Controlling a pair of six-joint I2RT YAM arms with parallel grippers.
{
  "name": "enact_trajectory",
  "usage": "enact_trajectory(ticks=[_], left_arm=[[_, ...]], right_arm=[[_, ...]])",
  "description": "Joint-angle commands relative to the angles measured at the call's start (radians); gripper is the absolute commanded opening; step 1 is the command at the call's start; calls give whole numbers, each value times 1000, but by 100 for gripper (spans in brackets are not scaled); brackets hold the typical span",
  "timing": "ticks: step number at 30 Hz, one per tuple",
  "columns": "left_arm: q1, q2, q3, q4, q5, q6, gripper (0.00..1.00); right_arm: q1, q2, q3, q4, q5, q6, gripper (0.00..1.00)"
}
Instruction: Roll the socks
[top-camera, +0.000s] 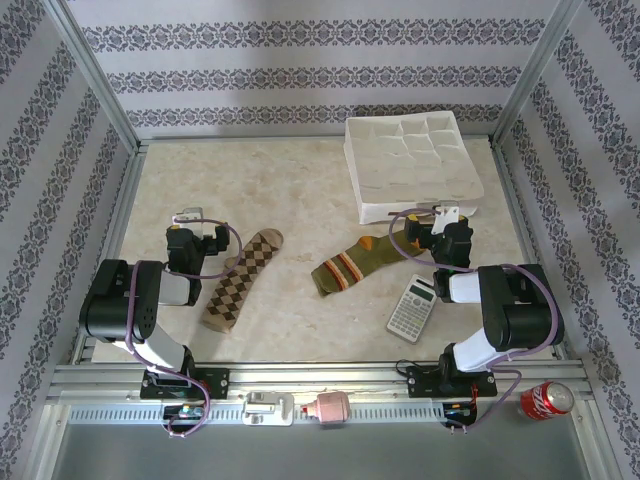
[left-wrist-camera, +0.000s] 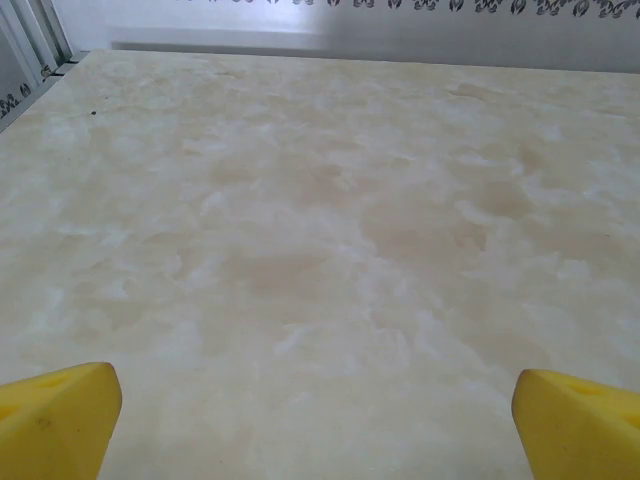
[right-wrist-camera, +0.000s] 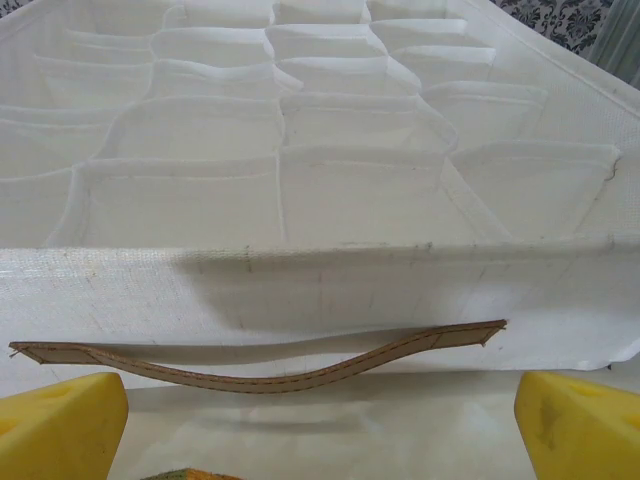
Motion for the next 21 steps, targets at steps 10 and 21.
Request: enact_trajectory(ticks=[10,21], left_arm=[[-4,-10,17,-11,-6,18,99],[-4,-10,39,-50,53,41,99]], right_arm=[[0,4,17,7,-7,18,98],[0,2,16,5,-6,17,98]])
